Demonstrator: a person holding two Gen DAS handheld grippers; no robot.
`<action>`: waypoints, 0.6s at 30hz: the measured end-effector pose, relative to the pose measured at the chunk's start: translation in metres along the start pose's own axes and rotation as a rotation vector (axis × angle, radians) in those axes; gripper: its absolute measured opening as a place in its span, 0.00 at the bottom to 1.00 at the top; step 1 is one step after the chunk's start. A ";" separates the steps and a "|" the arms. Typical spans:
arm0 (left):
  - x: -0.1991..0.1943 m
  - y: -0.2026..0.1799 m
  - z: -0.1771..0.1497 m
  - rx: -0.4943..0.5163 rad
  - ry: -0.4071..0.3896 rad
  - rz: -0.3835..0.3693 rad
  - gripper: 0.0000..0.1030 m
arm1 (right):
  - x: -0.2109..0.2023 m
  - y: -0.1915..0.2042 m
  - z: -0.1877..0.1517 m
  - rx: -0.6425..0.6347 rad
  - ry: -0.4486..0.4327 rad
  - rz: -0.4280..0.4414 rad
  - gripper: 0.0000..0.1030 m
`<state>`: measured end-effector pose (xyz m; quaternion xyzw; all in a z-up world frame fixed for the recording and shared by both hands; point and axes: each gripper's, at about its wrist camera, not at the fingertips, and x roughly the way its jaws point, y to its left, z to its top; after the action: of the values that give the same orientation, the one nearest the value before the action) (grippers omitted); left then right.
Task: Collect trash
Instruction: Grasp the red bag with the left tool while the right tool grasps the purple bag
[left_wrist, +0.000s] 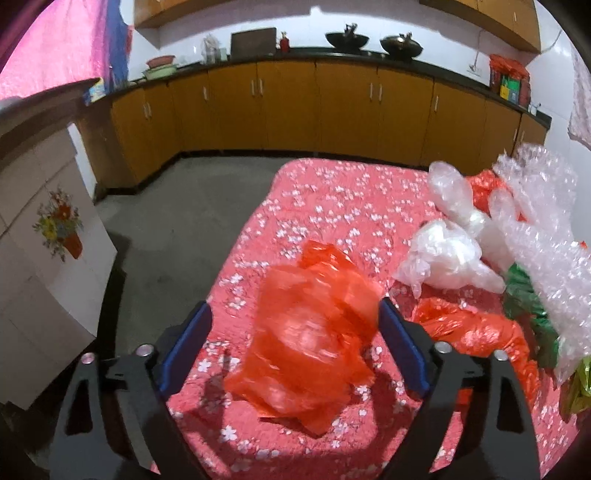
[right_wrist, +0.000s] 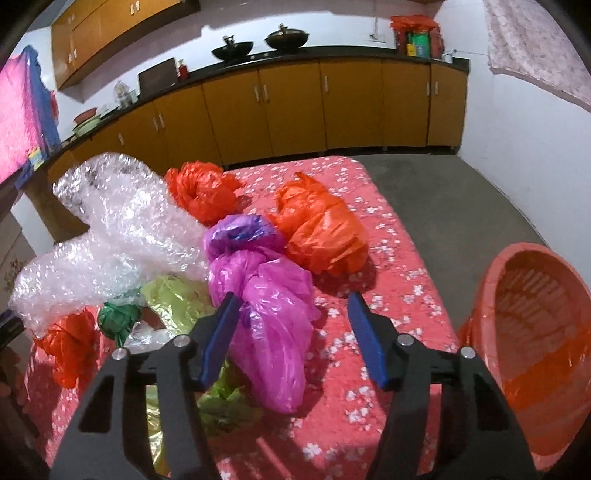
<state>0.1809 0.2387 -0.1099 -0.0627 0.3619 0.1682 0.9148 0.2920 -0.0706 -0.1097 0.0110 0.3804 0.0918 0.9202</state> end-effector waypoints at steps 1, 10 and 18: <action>0.001 -0.001 -0.001 0.004 0.005 -0.009 0.83 | 0.002 0.001 0.000 -0.007 0.005 0.004 0.53; 0.007 -0.013 -0.002 0.035 0.036 -0.086 0.45 | 0.003 0.009 -0.003 -0.055 0.013 0.034 0.24; -0.012 -0.013 -0.002 0.046 0.000 -0.108 0.39 | -0.015 0.005 -0.006 -0.046 -0.022 0.040 0.20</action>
<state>0.1756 0.2226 -0.1034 -0.0609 0.3617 0.1100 0.9238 0.2765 -0.0688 -0.1031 -0.0016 0.3679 0.1190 0.9222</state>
